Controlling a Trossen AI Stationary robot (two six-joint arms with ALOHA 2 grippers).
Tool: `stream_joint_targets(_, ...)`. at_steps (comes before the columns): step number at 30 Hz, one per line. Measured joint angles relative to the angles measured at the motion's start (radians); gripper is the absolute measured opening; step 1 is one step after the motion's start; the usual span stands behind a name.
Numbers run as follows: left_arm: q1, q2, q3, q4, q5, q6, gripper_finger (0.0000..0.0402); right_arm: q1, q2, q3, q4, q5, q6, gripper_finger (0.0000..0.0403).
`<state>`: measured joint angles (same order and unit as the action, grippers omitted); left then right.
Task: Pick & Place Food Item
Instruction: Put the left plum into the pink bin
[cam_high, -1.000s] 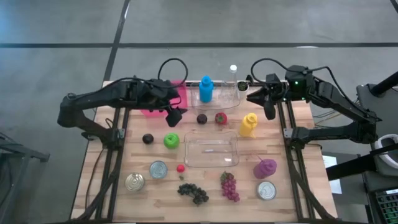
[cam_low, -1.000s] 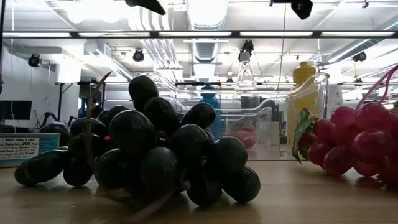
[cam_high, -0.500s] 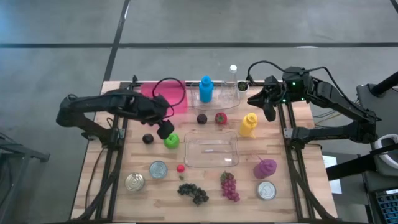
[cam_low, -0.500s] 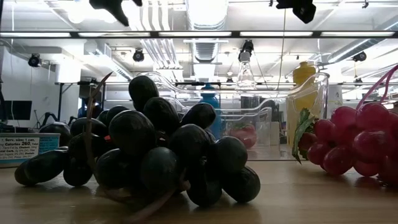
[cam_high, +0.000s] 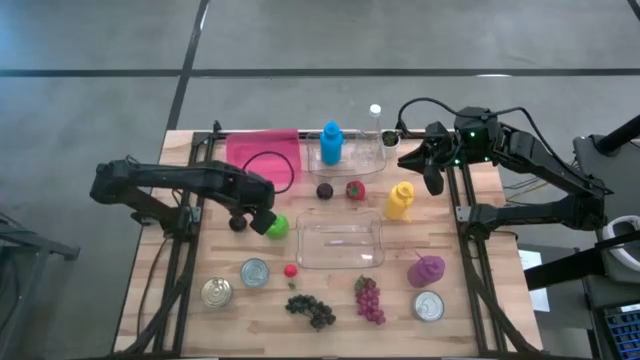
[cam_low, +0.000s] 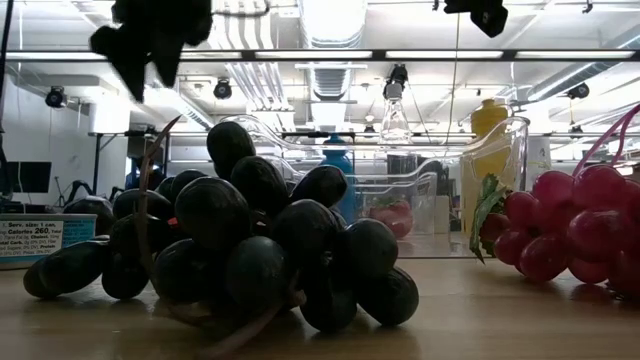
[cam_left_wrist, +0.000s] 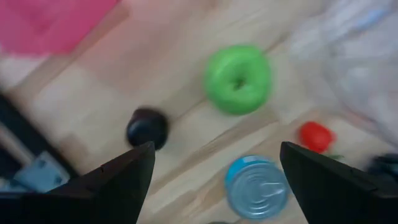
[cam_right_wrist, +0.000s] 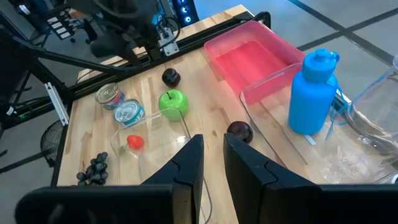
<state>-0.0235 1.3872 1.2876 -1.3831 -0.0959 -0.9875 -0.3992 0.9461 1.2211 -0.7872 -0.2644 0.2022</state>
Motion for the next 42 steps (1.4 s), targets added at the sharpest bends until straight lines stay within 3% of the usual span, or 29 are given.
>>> stream_joint_targets(6,0.001,-0.001,-0.12,-0.009,0.004,-0.114,0.0356,0.0,0.0,0.0,0.0,0.0,-0.004,0.0061)
stream_joint_targets(13,0.008,-0.001,-0.26,0.012,0.003,-0.113,0.0352,0.0,0.0,0.0,0.0,0.0,-0.004,0.0053)
stream_joint_targets(21,0.025,-0.01,-0.411,0.215,0.003,-0.079,0.0353,0.0,0.0,0.0,0.001,0.0,-0.002,0.0052)
stream_joint_targets(42,0.032,-0.013,-0.629,0.478,-0.023,-0.083,0.0346,0.0,0.0,0.0,0.017,0.0,0.0,0.0052)
